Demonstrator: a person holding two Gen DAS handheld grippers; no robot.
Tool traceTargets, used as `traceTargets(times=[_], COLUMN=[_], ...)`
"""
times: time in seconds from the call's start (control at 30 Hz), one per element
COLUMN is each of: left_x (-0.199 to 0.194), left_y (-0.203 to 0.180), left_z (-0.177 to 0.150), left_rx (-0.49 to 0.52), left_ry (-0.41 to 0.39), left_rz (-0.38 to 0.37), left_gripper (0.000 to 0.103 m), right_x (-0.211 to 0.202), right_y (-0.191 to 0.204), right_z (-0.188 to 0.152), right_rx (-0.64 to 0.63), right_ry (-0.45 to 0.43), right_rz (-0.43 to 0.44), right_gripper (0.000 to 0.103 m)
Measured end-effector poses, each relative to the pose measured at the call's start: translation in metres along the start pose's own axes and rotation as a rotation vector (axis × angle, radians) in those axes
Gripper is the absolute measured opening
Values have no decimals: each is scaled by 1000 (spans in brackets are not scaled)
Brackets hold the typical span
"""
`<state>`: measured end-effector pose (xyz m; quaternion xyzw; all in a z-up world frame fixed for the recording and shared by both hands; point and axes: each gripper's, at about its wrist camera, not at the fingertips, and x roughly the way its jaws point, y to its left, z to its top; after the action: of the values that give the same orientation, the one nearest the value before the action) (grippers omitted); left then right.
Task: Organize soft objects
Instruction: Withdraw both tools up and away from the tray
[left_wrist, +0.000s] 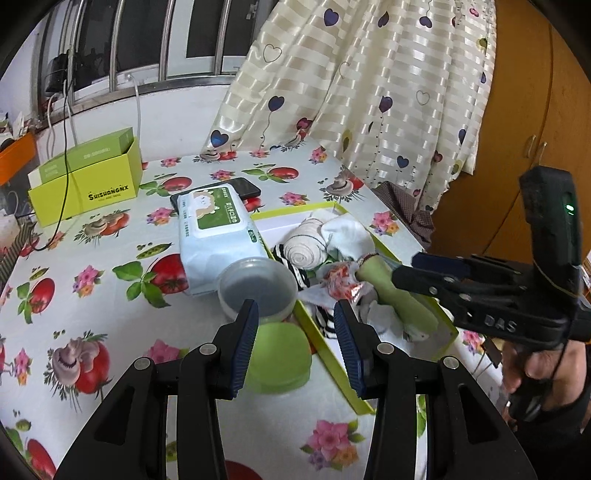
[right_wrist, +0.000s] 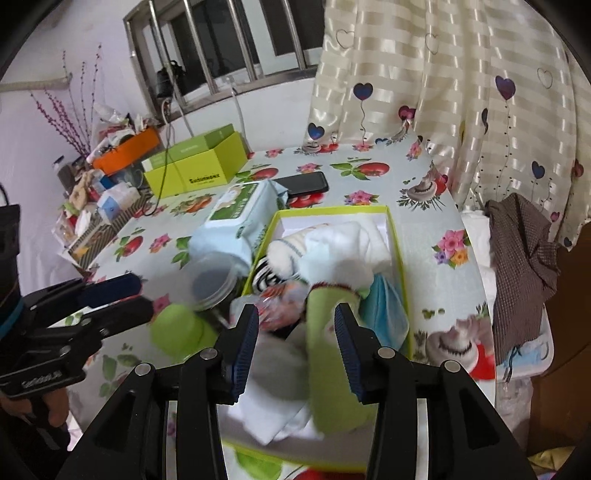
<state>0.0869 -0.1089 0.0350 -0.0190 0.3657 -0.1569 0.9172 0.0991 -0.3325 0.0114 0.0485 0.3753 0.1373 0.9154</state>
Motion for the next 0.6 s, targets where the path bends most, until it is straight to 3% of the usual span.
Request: traceTargets(times=[0.23,0.6], left_x=[-11,-18], left_y=[-1,-7], left_z=[-15,-45], left_rx=[-14,-23], left_ry=[5,42], left_rz=[4,-4], left_gripper=[44,44], right_x=[-18,-30], right_y=[32,66], right_z=[-20,-49], right_rx=[-49,-88], right_ry=[12,28], right_rz=[-91,-138], right_gripper=[62,67])
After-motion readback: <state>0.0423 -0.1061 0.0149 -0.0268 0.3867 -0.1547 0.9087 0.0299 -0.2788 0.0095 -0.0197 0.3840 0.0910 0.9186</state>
